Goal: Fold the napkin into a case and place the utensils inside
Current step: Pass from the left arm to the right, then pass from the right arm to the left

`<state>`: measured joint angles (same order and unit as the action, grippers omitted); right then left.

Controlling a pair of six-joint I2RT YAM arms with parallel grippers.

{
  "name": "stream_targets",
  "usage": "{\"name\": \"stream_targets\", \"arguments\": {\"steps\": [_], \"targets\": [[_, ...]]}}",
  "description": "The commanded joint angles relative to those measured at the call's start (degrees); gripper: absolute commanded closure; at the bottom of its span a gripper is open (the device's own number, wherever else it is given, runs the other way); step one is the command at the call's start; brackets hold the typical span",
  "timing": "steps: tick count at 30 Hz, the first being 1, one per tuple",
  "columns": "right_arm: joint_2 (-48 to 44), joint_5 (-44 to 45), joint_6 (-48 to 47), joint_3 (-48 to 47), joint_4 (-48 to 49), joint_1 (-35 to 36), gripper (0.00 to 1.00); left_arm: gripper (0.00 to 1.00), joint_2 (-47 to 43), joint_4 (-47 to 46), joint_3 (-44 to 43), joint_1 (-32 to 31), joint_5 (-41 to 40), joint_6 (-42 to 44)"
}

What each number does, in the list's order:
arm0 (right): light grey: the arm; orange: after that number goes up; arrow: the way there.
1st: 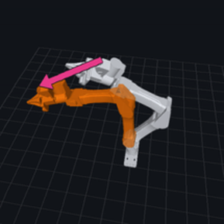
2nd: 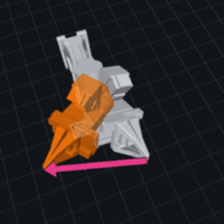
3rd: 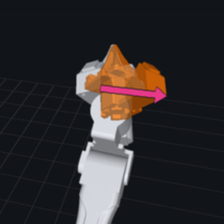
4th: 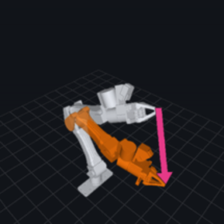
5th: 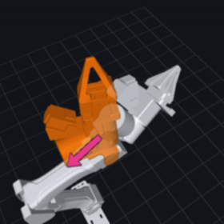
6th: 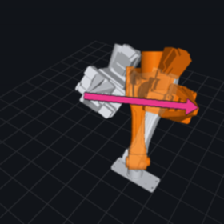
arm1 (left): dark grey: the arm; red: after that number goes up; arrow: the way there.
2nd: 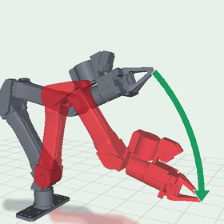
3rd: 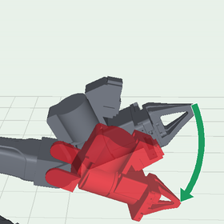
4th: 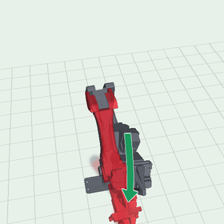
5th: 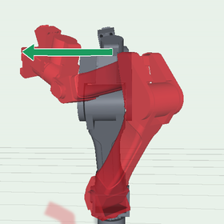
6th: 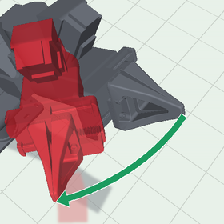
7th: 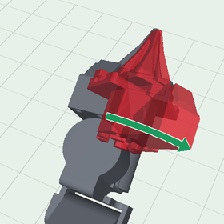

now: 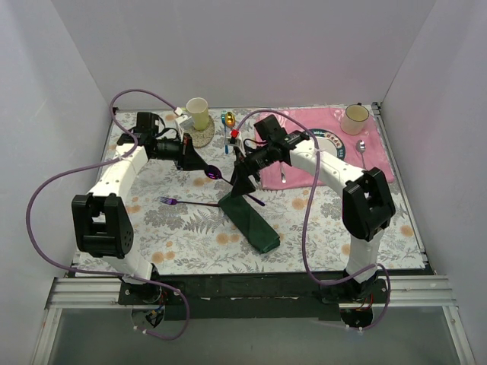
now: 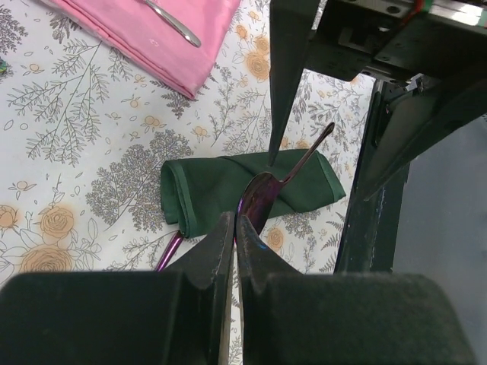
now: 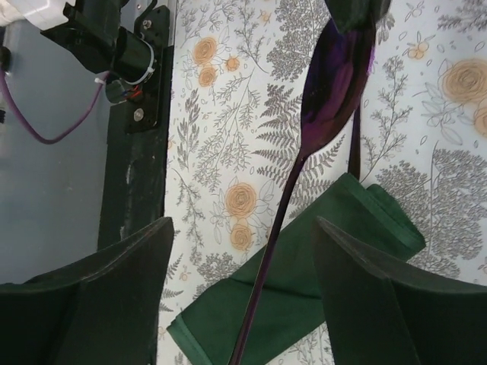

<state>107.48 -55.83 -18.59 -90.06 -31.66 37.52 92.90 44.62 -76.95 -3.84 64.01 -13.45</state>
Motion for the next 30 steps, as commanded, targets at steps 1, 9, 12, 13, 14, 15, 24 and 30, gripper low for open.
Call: {"name": "stream_targets", "arguments": {"steps": [1, 9, 12, 13, 14, 15, 24, 30], "targets": [[0.89, -2.78, 0.48, 0.33, -1.47, 0.01, 0.27, 1.00, -5.01, 0.55, 0.39, -0.56, 2.79, 0.36], [2.03, -6.30, 4.60, 0.32, -2.10, -0.16, 0.99, 0.85, -7.30, -5.14, 2.41, -1.00, 2.53, -9.26], [-1.65, -7.09, 13.82, 6.81, 5.87, -0.43, 0.99, 0.66, -7.74, -11.38, 6.62, 3.21, 6.29, -22.87], [-2.71, -6.92, 16.28, 8.48, 10.69, -0.51, 0.99, 0.57, -8.00, -13.49, 9.85, 3.74, 8.48, -25.54], [-3.59, -7.01, 18.13, 11.11, 13.18, -0.60, 0.99, 0.55, -9.04, -16.55, 11.10, 5.58, 8.68, -27.14], [-4.99, -7.27, 23.11, 12.18, 15.29, -0.60, 0.99, 0.53, -9.75, -17.45, 12.07, 5.68, 8.24, -27.94], [-9.13, -5.25, 38.01, 20.19, 30.78, -0.52, 0.99, 0.48, -14.86, -35.21, 22.19, 4.63, 2.71, -44.73], [-8.96, -5.78, 41.09, 20.37, 33.33, -0.25, 0.99, 0.56, -14.33, -38.38, 22.54, 1.11, 1.30, -46.84]]}}
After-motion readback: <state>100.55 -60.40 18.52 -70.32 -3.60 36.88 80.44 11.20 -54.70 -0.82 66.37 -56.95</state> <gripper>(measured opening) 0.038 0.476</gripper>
